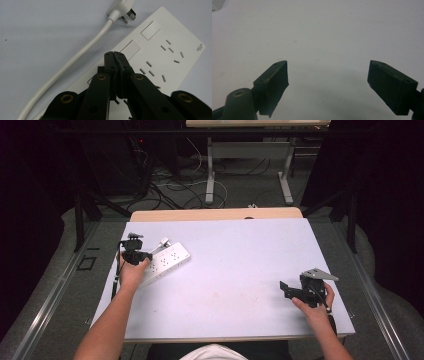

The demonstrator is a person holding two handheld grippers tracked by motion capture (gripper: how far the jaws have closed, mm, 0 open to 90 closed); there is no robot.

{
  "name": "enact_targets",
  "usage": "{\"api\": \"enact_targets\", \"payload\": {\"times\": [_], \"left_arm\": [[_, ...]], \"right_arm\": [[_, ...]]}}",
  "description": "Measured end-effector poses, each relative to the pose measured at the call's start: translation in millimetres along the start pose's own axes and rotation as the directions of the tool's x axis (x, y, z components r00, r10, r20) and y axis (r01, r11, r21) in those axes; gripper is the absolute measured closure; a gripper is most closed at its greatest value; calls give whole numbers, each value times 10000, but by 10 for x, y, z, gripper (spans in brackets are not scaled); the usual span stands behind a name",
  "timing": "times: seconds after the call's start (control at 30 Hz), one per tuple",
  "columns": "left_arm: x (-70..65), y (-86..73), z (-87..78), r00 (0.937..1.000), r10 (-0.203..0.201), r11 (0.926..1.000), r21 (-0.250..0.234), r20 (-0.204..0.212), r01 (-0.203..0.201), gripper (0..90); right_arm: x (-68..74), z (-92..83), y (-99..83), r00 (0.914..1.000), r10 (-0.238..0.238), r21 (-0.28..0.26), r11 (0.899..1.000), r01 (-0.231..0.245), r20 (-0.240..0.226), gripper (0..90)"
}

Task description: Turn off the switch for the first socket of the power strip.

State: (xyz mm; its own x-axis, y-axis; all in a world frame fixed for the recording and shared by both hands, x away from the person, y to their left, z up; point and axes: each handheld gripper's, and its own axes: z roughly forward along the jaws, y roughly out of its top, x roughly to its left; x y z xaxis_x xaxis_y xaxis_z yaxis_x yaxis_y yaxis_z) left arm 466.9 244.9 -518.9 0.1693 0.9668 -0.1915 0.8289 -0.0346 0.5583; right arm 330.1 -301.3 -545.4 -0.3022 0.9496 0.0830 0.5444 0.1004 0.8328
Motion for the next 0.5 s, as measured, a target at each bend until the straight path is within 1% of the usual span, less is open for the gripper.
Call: {"api": "enact_targets", "payload": {"times": [0.13, 0.27, 0.3, 0.37, 0.4, 0.5], "left_arm": [[8, -2, 18, 9999, -102, 9999, -47, -20, 102, 899], [18, 1, 16, 10000, -62, 10000, -39, -59, 61, 899], [26, 9, 3, 10000, -35, 9999, 153, 7, 35, 899], [27, 8, 5, 10000, -48, 9999, 133, -7, 48, 899], [22, 2, 16, 9999, -71, 10000, -19, -71, 71, 898], [23, -1, 17, 10000, -55, 10000, -35, -65, 55, 898]], "right_arm": [[-3, 3, -1, 10000, -11, 4, 10000, 11, -19, 161], [-3, 4, 0, 10000, -19, 7, 10000, 19, -21, 161], [-3, 4, 0, 10000, -19, 7, 10000, 19, -21, 161], [-3, 4, 0, 10000, -19, 7, 10000, 19, -30, 161], [3, 11, -2, 10000, -16, -64, 10000, 17, 54, 161], [2, 10, -1, 10000, -30, -43, 10000, 31, 23, 161]]}}
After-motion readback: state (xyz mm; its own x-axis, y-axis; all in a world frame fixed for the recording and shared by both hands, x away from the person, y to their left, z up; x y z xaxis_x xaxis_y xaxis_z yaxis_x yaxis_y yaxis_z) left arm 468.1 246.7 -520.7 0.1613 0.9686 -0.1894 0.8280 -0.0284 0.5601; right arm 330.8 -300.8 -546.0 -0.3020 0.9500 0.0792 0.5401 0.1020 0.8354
